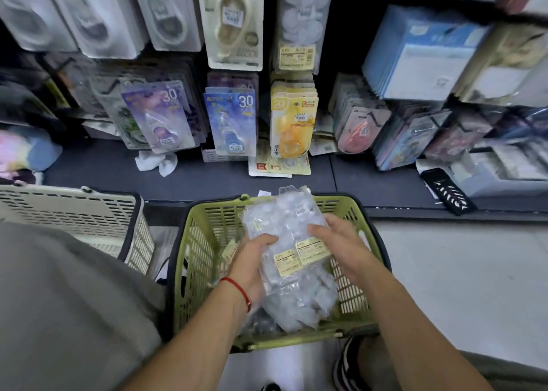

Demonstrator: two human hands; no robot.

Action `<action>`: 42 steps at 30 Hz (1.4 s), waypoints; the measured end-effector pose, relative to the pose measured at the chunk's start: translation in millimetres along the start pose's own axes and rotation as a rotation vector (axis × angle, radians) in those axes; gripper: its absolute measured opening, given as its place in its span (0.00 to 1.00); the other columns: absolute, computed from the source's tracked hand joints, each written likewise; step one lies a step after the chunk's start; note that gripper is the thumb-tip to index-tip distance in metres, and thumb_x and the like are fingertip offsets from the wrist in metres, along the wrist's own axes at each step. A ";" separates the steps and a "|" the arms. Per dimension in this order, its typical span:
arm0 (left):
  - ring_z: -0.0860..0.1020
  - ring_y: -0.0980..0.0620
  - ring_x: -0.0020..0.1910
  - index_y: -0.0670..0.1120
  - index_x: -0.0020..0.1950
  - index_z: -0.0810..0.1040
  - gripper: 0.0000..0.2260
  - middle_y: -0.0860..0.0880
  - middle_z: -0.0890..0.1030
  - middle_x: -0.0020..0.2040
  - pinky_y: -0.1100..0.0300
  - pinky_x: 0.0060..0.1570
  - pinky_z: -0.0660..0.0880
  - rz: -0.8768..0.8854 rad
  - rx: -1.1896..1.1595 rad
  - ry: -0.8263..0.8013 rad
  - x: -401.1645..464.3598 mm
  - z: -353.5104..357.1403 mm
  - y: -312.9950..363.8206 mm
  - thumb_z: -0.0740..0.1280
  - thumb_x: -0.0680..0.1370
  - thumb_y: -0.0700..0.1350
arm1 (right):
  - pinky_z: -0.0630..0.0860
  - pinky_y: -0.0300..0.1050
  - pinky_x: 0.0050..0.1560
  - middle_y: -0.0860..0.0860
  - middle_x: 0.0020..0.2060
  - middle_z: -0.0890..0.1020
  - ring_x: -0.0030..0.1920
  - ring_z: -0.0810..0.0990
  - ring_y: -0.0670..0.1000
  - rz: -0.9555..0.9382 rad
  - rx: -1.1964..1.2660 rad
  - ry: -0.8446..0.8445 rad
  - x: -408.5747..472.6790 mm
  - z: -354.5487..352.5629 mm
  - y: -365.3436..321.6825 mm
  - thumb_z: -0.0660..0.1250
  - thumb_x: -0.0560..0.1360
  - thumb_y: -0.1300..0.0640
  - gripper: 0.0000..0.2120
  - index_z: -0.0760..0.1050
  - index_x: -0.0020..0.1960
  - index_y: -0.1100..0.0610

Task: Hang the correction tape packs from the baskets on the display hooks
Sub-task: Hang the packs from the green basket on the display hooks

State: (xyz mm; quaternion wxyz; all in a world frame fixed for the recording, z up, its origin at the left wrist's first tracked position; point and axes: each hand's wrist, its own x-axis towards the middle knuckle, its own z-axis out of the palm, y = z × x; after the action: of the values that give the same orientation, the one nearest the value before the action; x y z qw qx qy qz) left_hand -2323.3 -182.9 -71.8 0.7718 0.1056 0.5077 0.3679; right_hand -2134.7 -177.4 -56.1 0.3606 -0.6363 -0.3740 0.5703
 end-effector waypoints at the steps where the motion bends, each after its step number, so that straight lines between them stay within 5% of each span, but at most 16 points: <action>1: 0.84 0.32 0.57 0.44 0.73 0.75 0.21 0.35 0.84 0.63 0.37 0.51 0.83 0.043 -0.020 -0.043 -1.4 8.6 8.4 0.68 0.80 0.40 | 0.83 0.44 0.40 0.48 0.45 0.89 0.44 0.89 0.51 -0.060 -0.068 0.032 -0.5 -0.5 -13.8 0.71 0.81 0.56 0.05 0.82 0.56 0.51; 6: 0.81 0.32 0.65 0.49 0.76 0.71 0.22 0.38 0.82 0.67 0.27 0.62 0.76 0.225 -0.088 -0.293 -16.9 45.0 56.7 0.69 0.82 0.40 | 0.83 0.57 0.56 0.50 0.48 0.88 0.51 0.87 0.55 -0.233 -0.367 0.092 -2.7 -11.0 -103.8 0.73 0.76 0.47 0.11 0.82 0.54 0.52; 10: 0.82 0.32 0.63 0.57 0.76 0.69 0.28 0.40 0.82 0.69 0.29 0.56 0.79 0.290 -0.044 -0.489 -35.2 70.4 100.1 0.75 0.78 0.44 | 0.83 0.45 0.42 0.47 0.41 0.89 0.43 0.88 0.48 -0.357 -0.449 -0.023 -0.3 -21.3 -175.7 0.74 0.78 0.52 0.07 0.81 0.52 0.54; 12: 0.84 0.35 0.61 0.60 0.79 0.65 0.40 0.41 0.78 0.73 0.35 0.52 0.82 0.333 0.034 -0.477 -43.0 81.8 124.2 0.81 0.73 0.45 | 0.80 0.40 0.39 0.46 0.39 0.88 0.39 0.87 0.44 -0.393 -0.419 -0.070 2.1 -26.1 -203.7 0.73 0.79 0.55 0.05 0.79 0.52 0.55; 15: 0.79 0.44 0.70 0.65 0.83 0.56 0.57 0.46 0.73 0.78 0.36 0.67 0.75 0.424 0.229 -0.362 -54.2 96.4 164.2 0.87 0.64 0.50 | 0.83 0.42 0.41 0.46 0.46 0.89 0.45 0.89 0.48 -0.477 -0.309 -0.096 2.3 -27.3 -235.8 0.71 0.81 0.51 0.06 0.80 0.57 0.48; 17: 0.79 0.42 0.70 0.63 0.79 0.63 0.48 0.49 0.81 0.71 0.35 0.70 0.73 0.506 0.350 -0.395 -58.6 106.4 189.6 0.86 0.66 0.50 | 0.82 0.38 0.39 0.47 0.48 0.89 0.46 0.89 0.48 -0.589 -0.210 -0.055 5.4 -23.8 -249.2 0.69 0.83 0.48 0.06 0.82 0.57 0.48; 20: 0.85 0.50 0.61 0.62 0.73 0.70 0.33 0.52 0.86 0.63 0.54 0.54 0.84 0.645 0.462 -0.391 -67.5 114.4 219.3 0.80 0.74 0.43 | 0.85 0.56 0.54 0.54 0.51 0.88 0.53 0.87 0.58 -0.654 -0.130 0.029 14.6 -12.8 -259.1 0.70 0.82 0.44 0.11 0.81 0.55 0.51; 24: 0.82 0.51 0.66 0.64 0.77 0.67 0.38 0.56 0.84 0.66 0.45 0.70 0.73 0.780 0.489 -0.243 -69.9 100.6 238.0 0.79 0.72 0.47 | 0.76 0.76 0.58 0.70 0.55 0.78 0.51 0.82 0.67 -0.745 -0.059 0.087 22.0 -3.6 -271.3 0.69 0.73 0.36 0.28 0.75 0.56 0.60; 27: 0.85 0.50 0.61 0.61 0.73 0.72 0.31 0.54 0.86 0.62 0.40 0.67 0.78 0.904 0.422 -0.132 -67.2 90.7 246.6 0.78 0.74 0.44 | 0.78 0.66 0.53 0.70 0.50 0.76 0.43 0.75 0.60 -0.804 -0.107 0.145 31.3 -6.0 -278.7 0.67 0.76 0.37 0.31 0.71 0.56 0.67; 31: 0.82 0.51 0.65 0.58 0.80 0.65 0.38 0.55 0.82 0.68 0.41 0.71 0.75 0.986 0.380 -0.058 -70.2 88.7 256.8 0.78 0.75 0.44 | 0.68 0.47 0.42 0.53 0.38 0.71 0.38 0.69 0.47 -0.833 -0.125 0.219 45.7 -2.5 -283.6 0.68 0.83 0.47 0.20 0.73 0.51 0.66; 38: 0.78 0.54 0.68 0.58 0.82 0.61 0.42 0.59 0.77 0.71 0.50 0.72 0.69 1.033 0.345 -0.036 -74.4 89.7 260.3 0.78 0.72 0.47 | 0.72 0.48 0.41 0.57 0.37 0.81 0.37 0.75 0.48 -0.763 -0.065 0.292 60.9 10.0 -283.7 0.70 0.82 0.47 0.16 0.80 0.48 0.60; 42: 0.80 0.51 0.68 0.57 0.80 0.65 0.39 0.55 0.80 0.70 0.42 0.71 0.74 1.015 0.355 -0.046 -73.3 86.7 261.4 0.79 0.73 0.47 | 0.69 0.42 0.37 0.51 0.32 0.77 0.33 0.71 0.45 -0.749 -0.075 0.341 66.6 12.5 -283.5 0.70 0.80 0.43 0.21 0.78 0.46 0.62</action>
State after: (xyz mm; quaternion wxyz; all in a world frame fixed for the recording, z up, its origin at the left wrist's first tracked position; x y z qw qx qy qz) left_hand -2384.6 -29.3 160.3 0.4781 0.4749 0.4300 0.6008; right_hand -2160.8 12.6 163.4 0.5767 -0.5543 -0.5349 0.2721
